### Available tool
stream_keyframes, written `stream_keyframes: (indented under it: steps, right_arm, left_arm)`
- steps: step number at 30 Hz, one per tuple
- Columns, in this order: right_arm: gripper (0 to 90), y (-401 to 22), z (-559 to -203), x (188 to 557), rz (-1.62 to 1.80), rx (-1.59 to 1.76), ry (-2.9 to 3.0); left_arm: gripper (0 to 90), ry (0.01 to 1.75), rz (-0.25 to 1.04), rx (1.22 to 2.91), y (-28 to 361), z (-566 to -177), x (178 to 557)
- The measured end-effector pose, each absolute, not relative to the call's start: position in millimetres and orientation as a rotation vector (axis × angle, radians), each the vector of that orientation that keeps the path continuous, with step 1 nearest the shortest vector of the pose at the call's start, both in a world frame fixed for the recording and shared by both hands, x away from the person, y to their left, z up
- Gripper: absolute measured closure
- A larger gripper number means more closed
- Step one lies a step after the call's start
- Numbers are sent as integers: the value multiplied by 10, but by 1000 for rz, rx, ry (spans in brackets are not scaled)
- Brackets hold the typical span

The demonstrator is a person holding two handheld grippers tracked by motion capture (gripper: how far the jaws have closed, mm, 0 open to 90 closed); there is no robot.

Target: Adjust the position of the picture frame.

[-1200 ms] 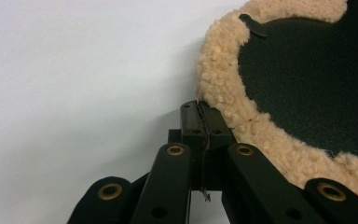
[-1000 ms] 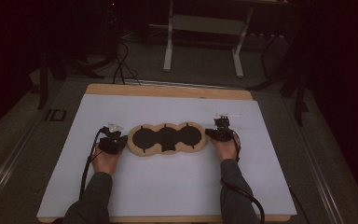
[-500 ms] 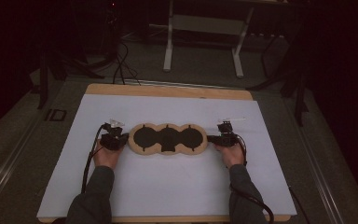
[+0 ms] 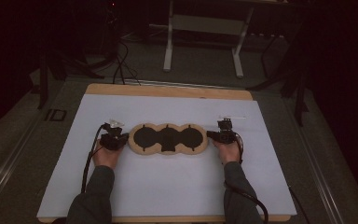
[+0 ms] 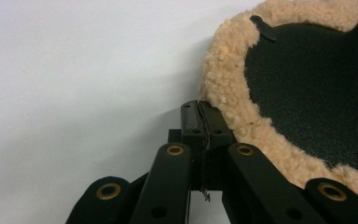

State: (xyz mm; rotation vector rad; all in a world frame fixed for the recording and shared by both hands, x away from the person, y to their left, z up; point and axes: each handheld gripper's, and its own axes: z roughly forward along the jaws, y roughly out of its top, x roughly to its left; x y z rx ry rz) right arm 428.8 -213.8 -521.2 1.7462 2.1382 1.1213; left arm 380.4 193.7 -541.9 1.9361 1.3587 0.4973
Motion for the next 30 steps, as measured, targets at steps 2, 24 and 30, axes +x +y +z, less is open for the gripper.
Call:
stream_keyframes:
  steps: [2,24,30]
  right_arm:
    - [900,-2146,-5245,4306,1137,1782,2121]
    - [900,-2287,-5298,4110,1105,1742,2207]
    - [900,-2337,-5288,4088,1088,1734,2216]
  left_arm:
    - [900,1362,487,1921,1950,-5426,3818]
    - [900,1366,484,1903,1810,-5436,3648]
    - [900,1352,481,1917,1741,-5433,3571]
